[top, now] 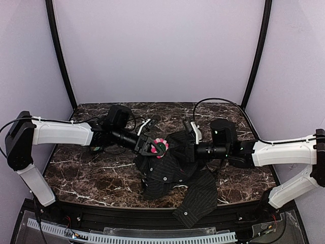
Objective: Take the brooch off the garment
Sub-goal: Pass from the left arm to the right
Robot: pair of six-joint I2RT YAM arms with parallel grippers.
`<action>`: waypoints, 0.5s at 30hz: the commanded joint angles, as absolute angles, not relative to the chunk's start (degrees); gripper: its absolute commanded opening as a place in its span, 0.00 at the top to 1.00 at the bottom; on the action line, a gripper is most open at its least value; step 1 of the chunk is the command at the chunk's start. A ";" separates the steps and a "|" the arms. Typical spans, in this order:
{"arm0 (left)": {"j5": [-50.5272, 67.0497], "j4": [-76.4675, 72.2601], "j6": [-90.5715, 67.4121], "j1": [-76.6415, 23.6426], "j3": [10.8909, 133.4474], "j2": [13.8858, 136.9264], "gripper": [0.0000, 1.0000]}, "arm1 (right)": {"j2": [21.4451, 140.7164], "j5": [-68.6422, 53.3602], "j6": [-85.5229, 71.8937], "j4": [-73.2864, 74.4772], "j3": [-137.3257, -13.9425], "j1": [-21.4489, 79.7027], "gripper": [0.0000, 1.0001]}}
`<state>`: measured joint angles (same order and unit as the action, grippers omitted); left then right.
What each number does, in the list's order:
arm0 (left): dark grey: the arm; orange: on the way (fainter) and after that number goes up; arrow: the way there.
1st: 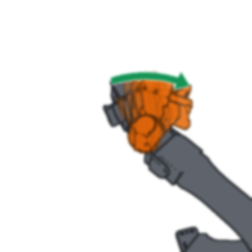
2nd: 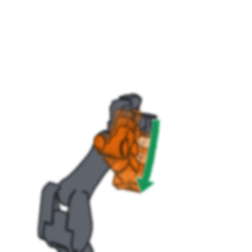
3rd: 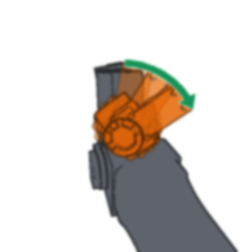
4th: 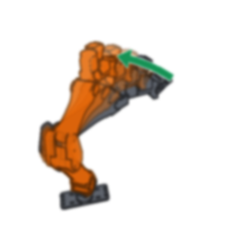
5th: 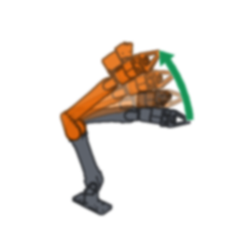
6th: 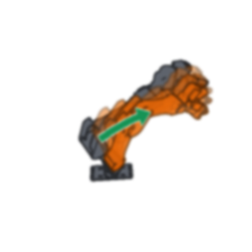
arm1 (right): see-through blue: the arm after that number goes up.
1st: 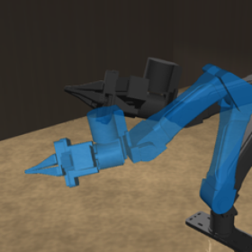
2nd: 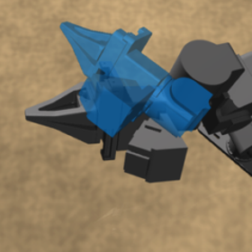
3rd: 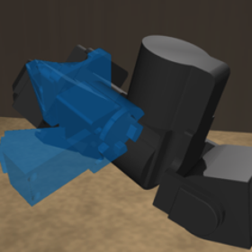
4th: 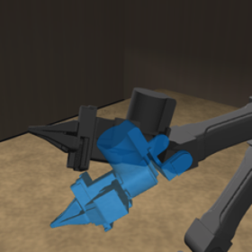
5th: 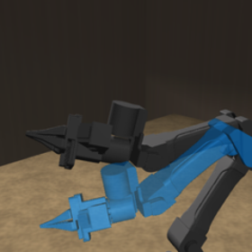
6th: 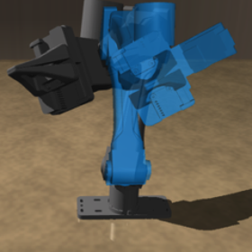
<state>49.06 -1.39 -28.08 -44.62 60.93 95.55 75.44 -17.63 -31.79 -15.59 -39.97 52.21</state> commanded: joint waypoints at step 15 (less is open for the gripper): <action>46.80 -6.37 -31.08 -42.34 55.76 91.95 0.40 | 73.86 -17.20 -31.58 -19.24 -39.50 52.78 1.00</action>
<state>47.99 -2.37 -29.12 -43.57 57.74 94.98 75.42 -16.05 -31.83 -16.36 -39.94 52.21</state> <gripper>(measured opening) 0.594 0.005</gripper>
